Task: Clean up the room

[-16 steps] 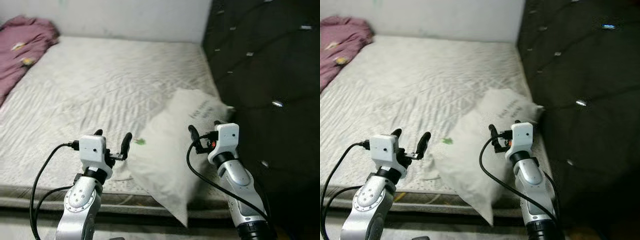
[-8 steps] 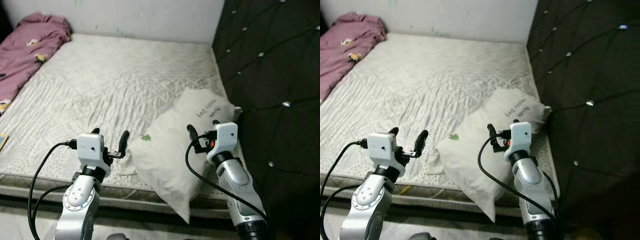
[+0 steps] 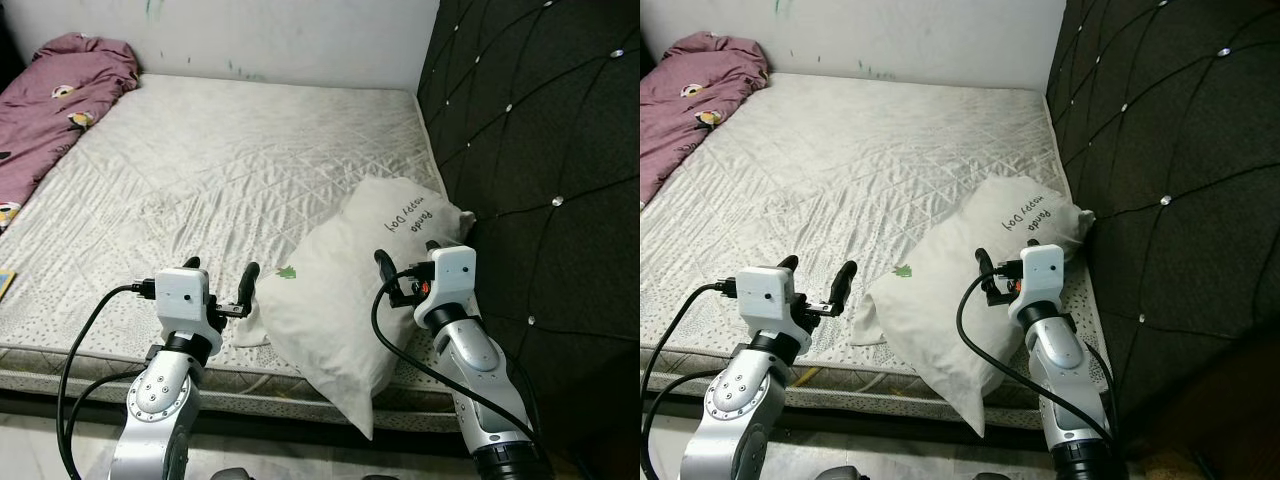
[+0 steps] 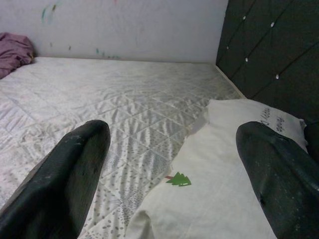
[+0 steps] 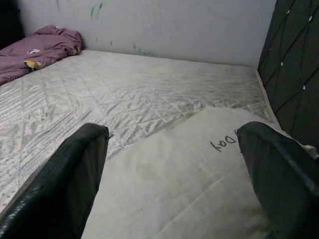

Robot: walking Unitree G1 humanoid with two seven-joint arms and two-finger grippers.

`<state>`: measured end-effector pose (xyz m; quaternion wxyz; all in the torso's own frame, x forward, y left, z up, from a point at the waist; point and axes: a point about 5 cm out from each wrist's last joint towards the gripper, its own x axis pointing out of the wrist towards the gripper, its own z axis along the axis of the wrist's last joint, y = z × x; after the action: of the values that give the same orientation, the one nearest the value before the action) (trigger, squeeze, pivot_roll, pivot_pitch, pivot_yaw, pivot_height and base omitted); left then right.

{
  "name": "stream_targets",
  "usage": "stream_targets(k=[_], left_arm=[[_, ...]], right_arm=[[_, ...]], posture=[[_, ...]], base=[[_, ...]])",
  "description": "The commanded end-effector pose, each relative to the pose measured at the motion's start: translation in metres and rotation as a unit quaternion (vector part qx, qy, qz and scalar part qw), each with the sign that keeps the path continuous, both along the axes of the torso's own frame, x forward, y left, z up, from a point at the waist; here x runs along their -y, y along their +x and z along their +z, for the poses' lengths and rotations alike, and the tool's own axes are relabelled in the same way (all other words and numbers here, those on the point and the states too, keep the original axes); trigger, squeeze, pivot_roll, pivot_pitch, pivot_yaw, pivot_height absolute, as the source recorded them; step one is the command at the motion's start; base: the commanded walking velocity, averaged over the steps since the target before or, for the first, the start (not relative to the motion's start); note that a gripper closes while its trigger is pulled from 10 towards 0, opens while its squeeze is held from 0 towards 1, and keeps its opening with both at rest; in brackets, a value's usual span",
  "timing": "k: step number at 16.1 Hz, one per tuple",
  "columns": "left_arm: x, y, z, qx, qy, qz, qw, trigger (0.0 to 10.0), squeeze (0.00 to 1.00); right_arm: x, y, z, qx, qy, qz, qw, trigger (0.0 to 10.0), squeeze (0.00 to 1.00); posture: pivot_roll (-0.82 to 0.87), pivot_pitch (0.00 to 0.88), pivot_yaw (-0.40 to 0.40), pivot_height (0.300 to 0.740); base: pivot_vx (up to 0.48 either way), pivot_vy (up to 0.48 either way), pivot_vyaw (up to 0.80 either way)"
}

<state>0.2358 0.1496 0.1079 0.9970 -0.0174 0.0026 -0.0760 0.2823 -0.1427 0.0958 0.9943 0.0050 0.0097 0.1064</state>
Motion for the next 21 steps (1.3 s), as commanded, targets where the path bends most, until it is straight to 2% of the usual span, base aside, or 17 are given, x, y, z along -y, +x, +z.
stream_targets(k=[1,6,17,21], left_arm=[[-0.0004,-0.0005,-0.0028,-0.009,0.005,0.003,1.0,10.0,0.0],[-0.0004,0.0003,-0.0027,-0.008,0.006,0.008,1.0,10.0,0.0],[-0.0013,-0.001,0.0001,0.003,-0.009,0.001,1.0,10.0,0.0],[-0.0014,-0.0013,0.0002,0.002,-0.008,-0.001,1.0,10.0,0.0]], right_arm=[[0.0025,0.0008,0.0034,0.003,0.001,-0.002,1.0,10.0,0.0],[0.0019,0.0014,0.0043,0.007,0.002,0.002,1.0,10.0,0.0],[0.0024,0.0009,0.003,0.004,-0.001,0.002,1.0,10.0,0.0],[0.0022,0.0009,0.0028,0.003,-0.002,0.001,1.0,10.0,0.0]], posture=[[0.03,0.037,-0.01,0.721],[0.03,0.036,-0.013,0.671],[0.03,0.038,-0.016,0.671],[0.03,0.042,-0.016,0.671]], base=[[0.0,0.0,0.0],[0.0,0.0,0.0],[0.0,0.0,0.0],[0.314,0.0,0.0]])
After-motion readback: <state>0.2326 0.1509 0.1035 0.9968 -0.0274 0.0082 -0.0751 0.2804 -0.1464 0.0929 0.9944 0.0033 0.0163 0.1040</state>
